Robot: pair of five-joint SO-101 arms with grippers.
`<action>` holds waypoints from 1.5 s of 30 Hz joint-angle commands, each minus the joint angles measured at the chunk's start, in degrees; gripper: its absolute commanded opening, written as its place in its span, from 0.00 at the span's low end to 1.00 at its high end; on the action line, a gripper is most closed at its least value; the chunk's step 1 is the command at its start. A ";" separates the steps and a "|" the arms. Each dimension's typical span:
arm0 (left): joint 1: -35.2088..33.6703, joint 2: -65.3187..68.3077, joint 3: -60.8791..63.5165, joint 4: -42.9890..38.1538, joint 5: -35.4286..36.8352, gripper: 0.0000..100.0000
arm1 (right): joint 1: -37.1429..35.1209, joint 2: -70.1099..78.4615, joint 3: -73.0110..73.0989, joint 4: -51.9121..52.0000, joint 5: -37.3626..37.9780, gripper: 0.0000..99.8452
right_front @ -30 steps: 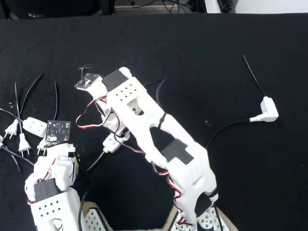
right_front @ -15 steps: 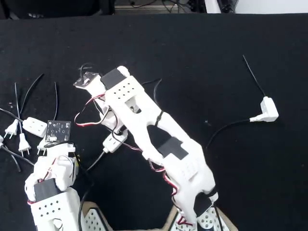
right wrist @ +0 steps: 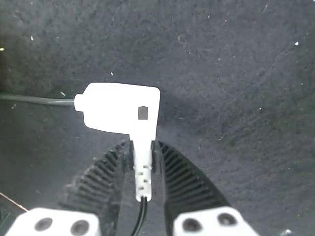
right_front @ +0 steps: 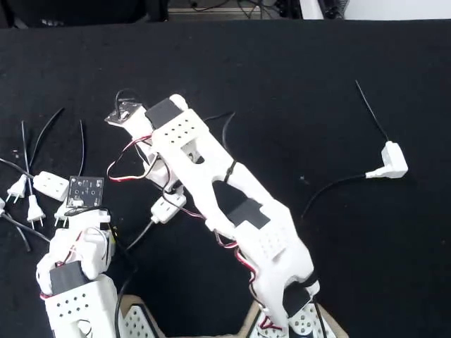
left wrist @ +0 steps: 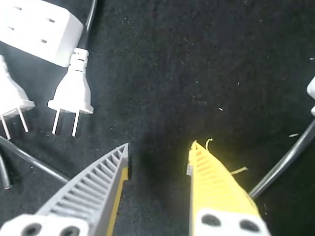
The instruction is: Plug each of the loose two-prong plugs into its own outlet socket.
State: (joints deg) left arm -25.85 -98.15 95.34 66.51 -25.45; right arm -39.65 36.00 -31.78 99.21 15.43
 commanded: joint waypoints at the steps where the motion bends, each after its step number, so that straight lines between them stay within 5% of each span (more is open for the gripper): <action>1: -0.48 -0.09 -0.48 0.09 -0.35 0.20 | 1.14 -3.47 -1.80 2.02 0.35 0.01; 34: -3.74 -0.09 -0.66 0.09 -0.26 0.20 | 0.70 -3.82 5.14 1.67 1.49 0.01; 45: -3.82 -0.09 -0.66 0.09 -0.26 0.20 | -0.62 8.13 -6.29 1.76 1.67 0.01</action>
State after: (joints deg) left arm -29.01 -98.15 95.34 66.51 -25.45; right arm -39.56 40.40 -33.89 99.30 16.57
